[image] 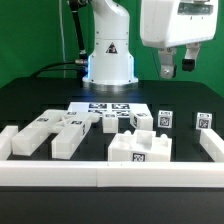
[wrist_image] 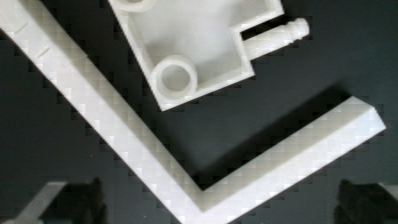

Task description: Assemble chair

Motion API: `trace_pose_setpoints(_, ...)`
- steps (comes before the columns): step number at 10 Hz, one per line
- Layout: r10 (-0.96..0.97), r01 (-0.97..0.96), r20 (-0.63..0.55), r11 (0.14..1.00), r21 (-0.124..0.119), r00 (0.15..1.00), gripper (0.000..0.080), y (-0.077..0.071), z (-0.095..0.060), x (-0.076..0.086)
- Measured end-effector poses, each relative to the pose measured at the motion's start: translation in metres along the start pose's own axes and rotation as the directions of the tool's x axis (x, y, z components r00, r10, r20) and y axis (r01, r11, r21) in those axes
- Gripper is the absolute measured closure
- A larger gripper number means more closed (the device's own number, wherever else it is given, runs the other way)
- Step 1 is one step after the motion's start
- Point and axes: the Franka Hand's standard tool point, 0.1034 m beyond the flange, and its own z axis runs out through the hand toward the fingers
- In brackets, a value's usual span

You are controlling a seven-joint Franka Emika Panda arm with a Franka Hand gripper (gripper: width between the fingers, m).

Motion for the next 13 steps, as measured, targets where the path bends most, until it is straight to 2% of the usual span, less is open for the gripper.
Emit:
trace_pose_setpoints(7,0.051,-0.051,0.004,0.999,0.005,0.999,0.0150,0.001,0.004,-0.003)
trace_pose_setpoints(8,0.104,-0.104,0.008,0.994,0.009,0.995,0.0150,0.002,0.008,-0.006)
trace_pose_setpoints(9,0.259,-0.259,0.006,0.966,0.008,0.966,0.0150,0.003,0.016,-0.009)
trace_pose_setpoints(11,0.347,-0.347,-0.023,0.938,0.005,0.937,0.0150,0.013,0.028,-0.014)
trace_pose_setpoints(13,0.495,-0.495,-0.022,0.869,0.013,0.869,0.0150,0.010,0.027,-0.010)
